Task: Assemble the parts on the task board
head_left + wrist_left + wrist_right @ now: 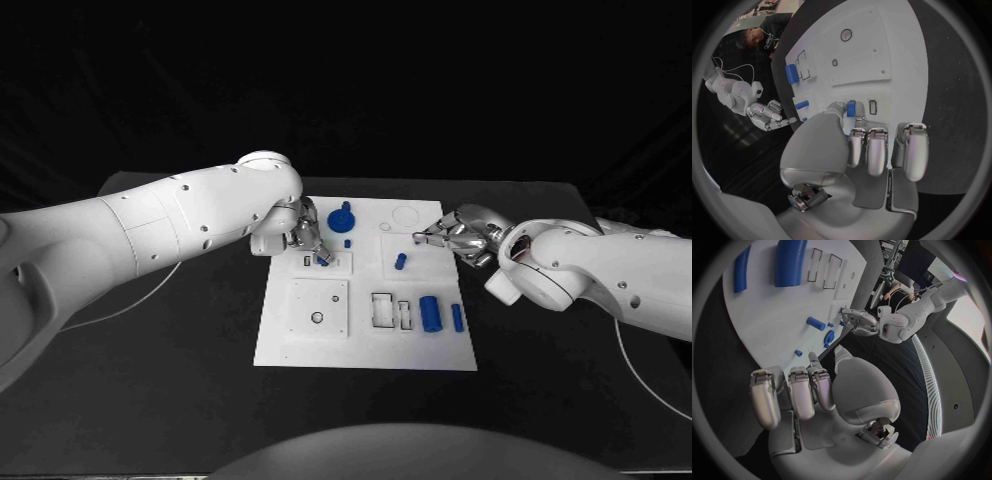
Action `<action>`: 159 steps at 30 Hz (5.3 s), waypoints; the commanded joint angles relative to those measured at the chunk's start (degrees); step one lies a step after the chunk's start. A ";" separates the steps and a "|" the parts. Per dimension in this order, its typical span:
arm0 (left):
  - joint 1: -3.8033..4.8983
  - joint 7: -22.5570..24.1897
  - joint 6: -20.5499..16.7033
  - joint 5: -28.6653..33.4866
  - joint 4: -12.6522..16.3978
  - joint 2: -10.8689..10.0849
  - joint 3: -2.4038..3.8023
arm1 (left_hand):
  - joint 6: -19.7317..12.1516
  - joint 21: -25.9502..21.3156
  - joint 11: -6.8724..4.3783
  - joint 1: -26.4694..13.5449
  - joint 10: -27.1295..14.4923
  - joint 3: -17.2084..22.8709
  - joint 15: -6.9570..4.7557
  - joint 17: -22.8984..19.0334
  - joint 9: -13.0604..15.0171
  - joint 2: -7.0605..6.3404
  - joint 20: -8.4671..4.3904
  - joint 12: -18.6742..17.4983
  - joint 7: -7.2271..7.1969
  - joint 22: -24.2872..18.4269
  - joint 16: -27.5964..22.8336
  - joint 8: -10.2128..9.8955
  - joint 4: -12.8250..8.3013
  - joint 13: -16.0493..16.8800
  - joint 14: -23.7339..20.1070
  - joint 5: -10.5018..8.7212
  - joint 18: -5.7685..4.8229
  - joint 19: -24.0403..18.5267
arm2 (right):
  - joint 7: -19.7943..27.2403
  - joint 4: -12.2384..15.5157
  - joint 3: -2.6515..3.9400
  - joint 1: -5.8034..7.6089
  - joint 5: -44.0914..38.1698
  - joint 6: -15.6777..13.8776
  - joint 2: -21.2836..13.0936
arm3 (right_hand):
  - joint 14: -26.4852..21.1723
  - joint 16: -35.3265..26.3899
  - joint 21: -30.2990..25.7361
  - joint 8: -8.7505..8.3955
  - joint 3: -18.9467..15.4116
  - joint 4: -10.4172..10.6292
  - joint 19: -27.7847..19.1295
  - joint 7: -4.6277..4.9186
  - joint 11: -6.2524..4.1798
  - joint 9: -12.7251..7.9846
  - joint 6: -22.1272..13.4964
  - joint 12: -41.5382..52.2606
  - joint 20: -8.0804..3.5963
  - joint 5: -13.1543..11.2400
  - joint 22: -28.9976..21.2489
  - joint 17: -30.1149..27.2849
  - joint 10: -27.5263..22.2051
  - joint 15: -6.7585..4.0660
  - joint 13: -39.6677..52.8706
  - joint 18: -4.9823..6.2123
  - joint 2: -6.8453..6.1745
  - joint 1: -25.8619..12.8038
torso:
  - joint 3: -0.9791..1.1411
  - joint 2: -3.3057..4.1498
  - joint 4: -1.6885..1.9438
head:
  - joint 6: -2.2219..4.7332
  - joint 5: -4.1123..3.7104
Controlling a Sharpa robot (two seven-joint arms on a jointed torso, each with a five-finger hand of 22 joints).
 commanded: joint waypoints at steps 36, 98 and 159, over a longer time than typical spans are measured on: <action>-0.09 -1.09 -0.29 -0.91 -0.07 0.18 -0.02 | 0.14 0.36 1.38 -14.21 6.06 -9.57 1.02 15.09 1.70 -2.06 0.93 0.14 1.24 15.10 0.15 -2.07 0.29 15.06 5.98 -23.80 -0.86 5.93 | -0.08 -0.06 -0.02 -0.04 -0.50 0.61 0.04 | 6.08 0.23 0.26 0.24 -0.35 -0.16 6.00 0.17 0.39 0.06 -0.31 -0.28 0.42 0.38 15.05 15.06 5.90 0.37 15.06 -0.81 0.55 -0.16 | 0.01 -0.01 -0.04 | 0.23 -0.11; 1.00 6.48 -2.98 -9.62 -10.96 0.75 0.24 | 0.01 0.36 0.35 -12.68 6.06 -9.67 0.07 15.09 9.65 -0.61 0.27 0.14 0.12 15.10 0.15 2.19 0.22 15.06 5.98 -25.91 -0.86 5.93 | -0.15 0.10 -0.03 -0.27 -0.50 0.92 -0.11 | 6.08 0.23 0.26 0.26 -0.37 -0.16 6.00 0.23 0.46 0.06 -0.39 -0.28 0.49 0.41 15.05 15.06 5.90 0.45 15.06 -0.81 0.67 -0.13 | -0.01 0.00 0.01 | 0.92 0.02; -0.25 8.18 -0.61 -7.38 -14.87 3.31 0.24 | 0.95 0.36 0.49 -8.54 6.06 -9.19 0.11 15.09 7.65 3.71 0.23 0.14 0.23 15.10 0.15 -1.73 0.11 15.06 5.98 -24.76 -0.86 5.93 | -0.26 0.23 -0.03 -0.27 -0.50 0.97 0.02 | 6.08 0.23 0.26 0.31 -0.36 -0.30 6.00 0.29 0.53 0.08 -0.42 -0.28 0.56 0.65 15.05 15.06 5.90 0.52 15.06 -0.81 0.69 0.02 | 0.01 -0.02 -0.03 | -0.15 -0.34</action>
